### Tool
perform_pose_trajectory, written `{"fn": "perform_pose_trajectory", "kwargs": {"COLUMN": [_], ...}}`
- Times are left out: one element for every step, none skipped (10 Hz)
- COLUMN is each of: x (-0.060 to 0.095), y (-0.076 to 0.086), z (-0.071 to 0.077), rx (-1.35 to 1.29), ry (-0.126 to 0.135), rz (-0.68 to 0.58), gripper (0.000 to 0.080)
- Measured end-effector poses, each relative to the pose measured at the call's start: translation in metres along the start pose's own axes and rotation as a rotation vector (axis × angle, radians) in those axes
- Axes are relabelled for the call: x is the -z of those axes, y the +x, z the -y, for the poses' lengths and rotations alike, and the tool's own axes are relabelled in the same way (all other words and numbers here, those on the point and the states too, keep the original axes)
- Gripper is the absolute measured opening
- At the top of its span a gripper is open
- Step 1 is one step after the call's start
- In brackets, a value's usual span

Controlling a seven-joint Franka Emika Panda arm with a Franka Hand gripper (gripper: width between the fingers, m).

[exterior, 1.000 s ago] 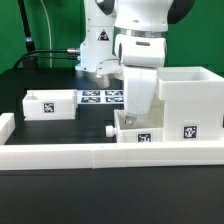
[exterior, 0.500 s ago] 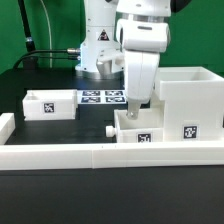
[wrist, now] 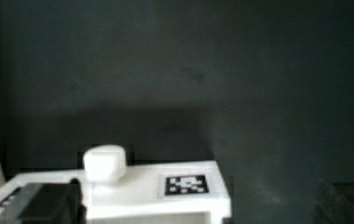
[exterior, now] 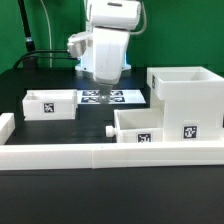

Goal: Assemble drawer

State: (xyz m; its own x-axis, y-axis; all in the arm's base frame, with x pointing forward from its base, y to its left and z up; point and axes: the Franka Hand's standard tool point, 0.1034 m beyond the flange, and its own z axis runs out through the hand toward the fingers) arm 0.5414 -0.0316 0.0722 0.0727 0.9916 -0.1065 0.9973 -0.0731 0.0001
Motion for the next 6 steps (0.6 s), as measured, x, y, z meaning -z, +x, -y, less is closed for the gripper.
{"fn": "perform_pose_trajectory", "kwargs": {"x": [0.0, -0.003, -0.015, -0.023, -0.025, -0.03], "y": [0.001, -0.001, -0.011, -0.02, -0.024, -0.029], "z": [0.0, 0.001, -0.001, 0.0, -0.002, -0.001], "rx": [-0.003, 0.007, 0.025, 0.024, 0.025, 0.042], "ry": [0.0, 0.001, -0.006, 0.006, 0.006, 0.009], "rz": [0.001, -0.004, -0.046, -0.079, -0.093, -0.122], "gripper": [0.0649, 0.0649, 0.0649, 0.0649, 0.0649, 0.0649]}}
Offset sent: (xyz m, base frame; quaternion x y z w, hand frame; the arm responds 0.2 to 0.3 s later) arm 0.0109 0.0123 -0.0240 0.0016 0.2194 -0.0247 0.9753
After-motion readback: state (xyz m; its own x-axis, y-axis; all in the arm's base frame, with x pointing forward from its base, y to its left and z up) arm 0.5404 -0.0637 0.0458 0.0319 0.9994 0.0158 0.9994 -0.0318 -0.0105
